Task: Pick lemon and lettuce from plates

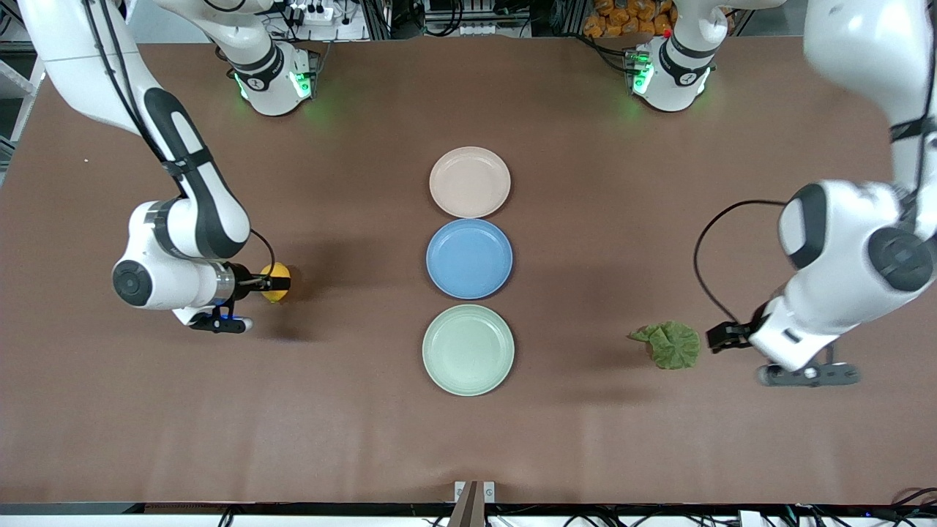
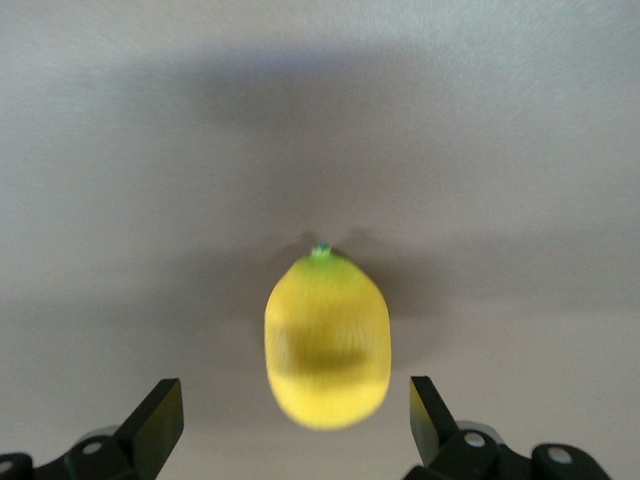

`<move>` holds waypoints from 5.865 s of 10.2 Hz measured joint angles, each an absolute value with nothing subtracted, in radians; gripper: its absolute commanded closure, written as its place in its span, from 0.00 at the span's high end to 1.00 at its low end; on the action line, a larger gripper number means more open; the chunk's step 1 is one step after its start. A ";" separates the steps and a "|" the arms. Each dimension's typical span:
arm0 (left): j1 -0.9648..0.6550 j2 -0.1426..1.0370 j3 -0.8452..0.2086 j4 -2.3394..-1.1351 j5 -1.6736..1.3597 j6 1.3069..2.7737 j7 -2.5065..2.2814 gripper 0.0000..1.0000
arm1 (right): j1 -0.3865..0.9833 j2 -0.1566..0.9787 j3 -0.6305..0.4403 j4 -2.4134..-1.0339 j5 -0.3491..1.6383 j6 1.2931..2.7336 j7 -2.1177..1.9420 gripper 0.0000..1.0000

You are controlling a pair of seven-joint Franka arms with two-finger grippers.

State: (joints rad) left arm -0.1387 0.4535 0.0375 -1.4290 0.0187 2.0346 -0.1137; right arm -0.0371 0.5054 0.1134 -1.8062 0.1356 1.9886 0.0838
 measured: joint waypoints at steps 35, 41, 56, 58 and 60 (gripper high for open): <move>-0.076 0.055 0.041 -1.465 0.008 1.593 -0.115 1.00 | 0.057 0.050 -0.085 -1.478 0.007 1.532 0.078 1.00; -0.076 0.055 0.040 -1.466 -0.002 1.599 -0.115 1.00 | 0.066 0.041 -0.051 -1.479 0.009 1.505 0.078 1.00; -0.076 0.056 0.038 -1.472 -0.002 1.599 -0.115 1.00 | 0.065 0.019 -0.056 -1.509 0.009 1.570 0.078 1.00; -0.076 0.056 0.038 -1.472 -0.002 1.599 -0.115 1.00 | 0.066 0.019 -0.053 -1.509 0.009 1.575 0.078 1.00; -0.077 0.056 0.038 -1.472 -0.002 1.599 -0.115 1.00 | 0.066 0.019 -0.051 -1.508 0.009 1.575 0.078 1.00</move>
